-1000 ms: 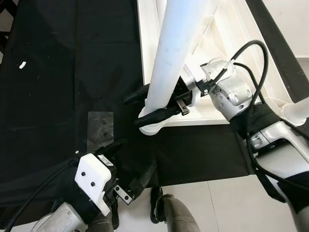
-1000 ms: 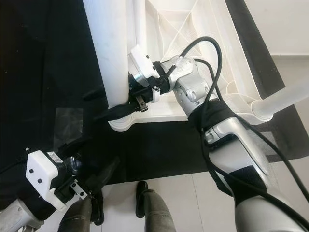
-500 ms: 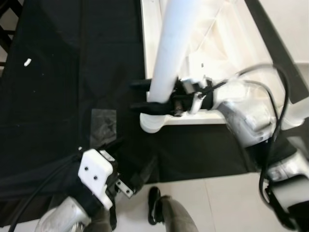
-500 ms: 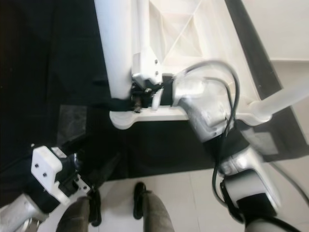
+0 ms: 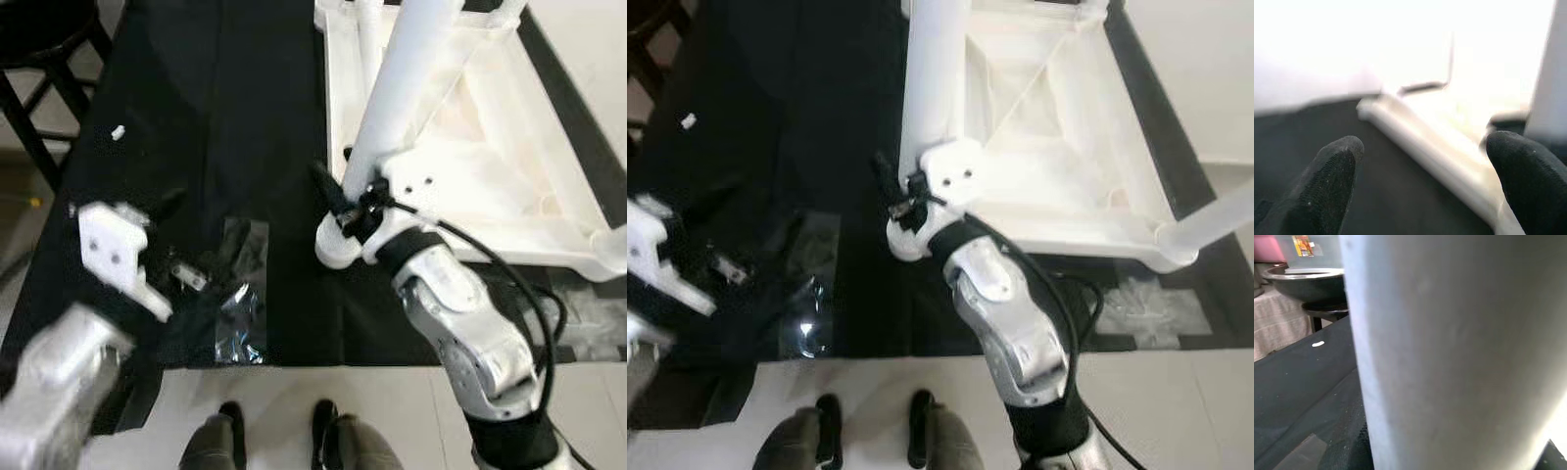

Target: Building children table

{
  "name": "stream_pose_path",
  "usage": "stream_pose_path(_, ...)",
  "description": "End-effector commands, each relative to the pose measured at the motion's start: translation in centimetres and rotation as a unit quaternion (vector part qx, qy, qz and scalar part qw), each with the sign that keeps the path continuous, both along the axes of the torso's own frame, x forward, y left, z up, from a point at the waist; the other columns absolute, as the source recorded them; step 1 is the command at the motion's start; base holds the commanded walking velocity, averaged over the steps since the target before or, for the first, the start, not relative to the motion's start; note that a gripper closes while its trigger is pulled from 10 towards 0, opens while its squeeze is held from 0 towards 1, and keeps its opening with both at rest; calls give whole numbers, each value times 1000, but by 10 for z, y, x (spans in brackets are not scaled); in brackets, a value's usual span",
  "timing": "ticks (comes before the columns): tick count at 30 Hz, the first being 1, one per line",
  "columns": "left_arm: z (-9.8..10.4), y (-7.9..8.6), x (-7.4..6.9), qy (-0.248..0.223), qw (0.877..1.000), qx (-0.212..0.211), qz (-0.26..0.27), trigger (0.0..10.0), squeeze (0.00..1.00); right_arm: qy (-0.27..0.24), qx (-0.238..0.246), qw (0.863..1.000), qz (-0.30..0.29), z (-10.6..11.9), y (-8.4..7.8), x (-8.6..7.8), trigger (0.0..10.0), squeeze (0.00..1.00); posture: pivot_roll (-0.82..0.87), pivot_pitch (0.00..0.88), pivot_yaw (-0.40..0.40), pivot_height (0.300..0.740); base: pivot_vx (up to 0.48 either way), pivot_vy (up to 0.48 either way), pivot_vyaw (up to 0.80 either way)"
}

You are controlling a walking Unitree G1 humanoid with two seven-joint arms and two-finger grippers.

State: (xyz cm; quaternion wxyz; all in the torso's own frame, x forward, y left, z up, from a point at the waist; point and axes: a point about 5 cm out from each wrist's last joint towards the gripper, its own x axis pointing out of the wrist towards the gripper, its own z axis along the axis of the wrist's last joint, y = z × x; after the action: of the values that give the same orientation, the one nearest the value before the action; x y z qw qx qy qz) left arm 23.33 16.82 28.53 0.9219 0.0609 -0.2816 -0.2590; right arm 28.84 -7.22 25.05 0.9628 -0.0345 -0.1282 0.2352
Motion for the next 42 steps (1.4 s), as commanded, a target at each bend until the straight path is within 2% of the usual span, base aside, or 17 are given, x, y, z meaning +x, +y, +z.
stream_pose_path(1, 5, -5, 3, -3, 999, 9, -32, 10000, 0, 122, -57, 990, -39, -50, 0, 6, 10000, 0, 44, 255, -71, 740, 0, 0, 0)
stream_pose_path(3, 12, -8, 7, -12, 999, 7, -52, 10000, 0, 121, -55, 990, -45, -49, 2, 5, 10000, 0, 42, 227, -63, 740, 0, 0, 0)
stream_pose_path(4, 26, -19, 13, -20, 995, 7, -100, 10000, 0, 110, -53, 992, -43, -45, 3, 6, 10000, 0, 41, 216, -61, 740, 0, 0, 0)
stream_pose_path(5, 26, -19, 13, -20, 995, 7, -100, 10000, 0, 110, -53, 992, -43, -45, 3, 6, 10000, 0, 41, 216, -61, 740, 0, 0, 0)
stream_pose_path(6, 32, -23, 17, -19, 992, 12, -122, 10000, 0, 101, -58, 993, -33, -43, 5, 7, 10000, 0, 43, 197, -54, 740, 0, 0, 0)
stream_pose_path(11, 51, -39, 29, 7, 975, 27, -223, 10000, 0, 74, -86, 994, 6, -40, 16, 8, 10000, 0, 46, 175, -39, 740, 0, 0, 0)
stream_pose_path(12, 51, -39, 29, 7, 975, 27, -223, 10000, 0, 74, -86, 994, 6, -40, 16, 8, 10000, 0, 46, 175, -39, 740, 0, 0, 0)
stream_pose_path(15, 65, -50, 33, 11, 959, 54, -277, 10000, 0, 65, -99, 992, 41, -39, 25, 7, 10000, 0, 48, 171, -31, 740, 0, 0, 0)
stream_pose_path(18, 70, -54, 35, 12, 953, 63, -295, 10000, 0, 61, -101, 992, 47, -38, 29, 7, 10000, 0, 51, 169, -27, 740, 0, 0, 0)
stream_pose_path(20, 75, -62, 37, 19, 944, 70, -323, 10000, 0, 54, -101, 992, 55, -35, 35, 8, 10000, 0, 51, 168, -22, 740, 0, 0, 0)
stream_pose_path(21, 75, -62, 37, 19, 944, 70, -323, 10000, 0, 54, -101, 992, 55, -35, 35, 8, 10000, 0, 51, 168, -22, 740, 0, 0, 0)
stream_pose_path(24, 77, -72, 41, 26, 936, 98, -338, 10000, 0, 47, -103, 991, 67, -31, 39, 10, 10000, 0, 54, 170, -23, 740, 0, 0, 0)
stream_pose_path(29, 78, -79, 49, 34, 935, 124, -331, 10000, 0, 43, -105, 991, 77, -31, 42, 9, 10000, 0, 52, 168, -22, 740, 0, 0, 0)
stream_pose_path(30, 81, -81, 53, 40, 936, 131, -324, 0, 0, 41, -106, 990, 80, -31, 42, 9, 10000, 0, 51, 169, -20, 740, 0, 0, 0)
stream_pose_path(36, 85, -81, 59, 58, 935, 153, -316, 0, 0, 38, -110, 989, 87, -31, 42, 10, 10000, 0, 54, 168, -17, 740, 0, 0, 0)
stream_pose_path(42, 86, -78, 60, 70, 935, 173, -301, 0, 0, 19, -117, 987, 112, -24, 32, 14, 10000, 0, 60, 170, -21, 740, 0, 0, 0)
